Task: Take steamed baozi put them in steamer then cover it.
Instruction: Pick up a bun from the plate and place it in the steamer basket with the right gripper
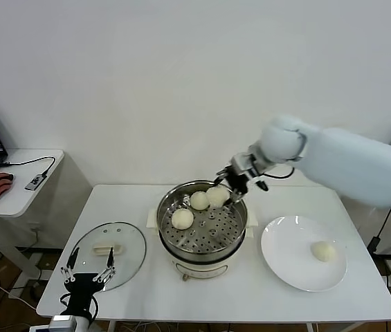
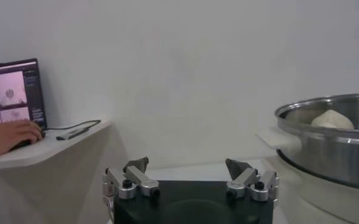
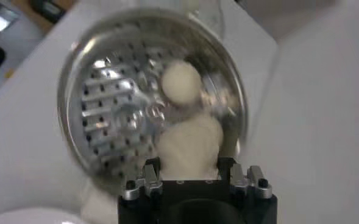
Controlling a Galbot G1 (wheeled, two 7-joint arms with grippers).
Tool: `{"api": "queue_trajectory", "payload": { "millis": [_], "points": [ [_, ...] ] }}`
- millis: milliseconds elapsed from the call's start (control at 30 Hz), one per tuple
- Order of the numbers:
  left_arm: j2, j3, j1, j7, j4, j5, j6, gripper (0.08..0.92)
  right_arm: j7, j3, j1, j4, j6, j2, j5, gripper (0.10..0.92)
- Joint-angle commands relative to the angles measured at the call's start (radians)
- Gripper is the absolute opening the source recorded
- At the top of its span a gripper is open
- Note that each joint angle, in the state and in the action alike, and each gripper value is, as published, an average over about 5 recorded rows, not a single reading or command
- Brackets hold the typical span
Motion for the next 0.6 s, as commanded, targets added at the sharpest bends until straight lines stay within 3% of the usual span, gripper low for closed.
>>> {"api": "queue_trajectory", "payload": {
  "millis": [33,233,600],
  "points": [
    [-0.006,-0.006,0.004,-0.001,-0.005,-0.002,-0.001,0.823,-0.012,-0.101,0.016,-0.019,0.183,0.150,-0.103,0.590],
    [-0.007,-0.017,0.006,-0.002,-0.002,-0.012,-0.005,0.823,-0.040,-0.121,0.014,-0.023,0.276,0.160,-0.190,0.593],
    [-0.011,-0.016,0.006,-0.003,0.007,-0.012,-0.010,0.823,-0.065,-0.143,0.002,0.008,0.322,0.140,-0.207,0.594]
  ]
}}
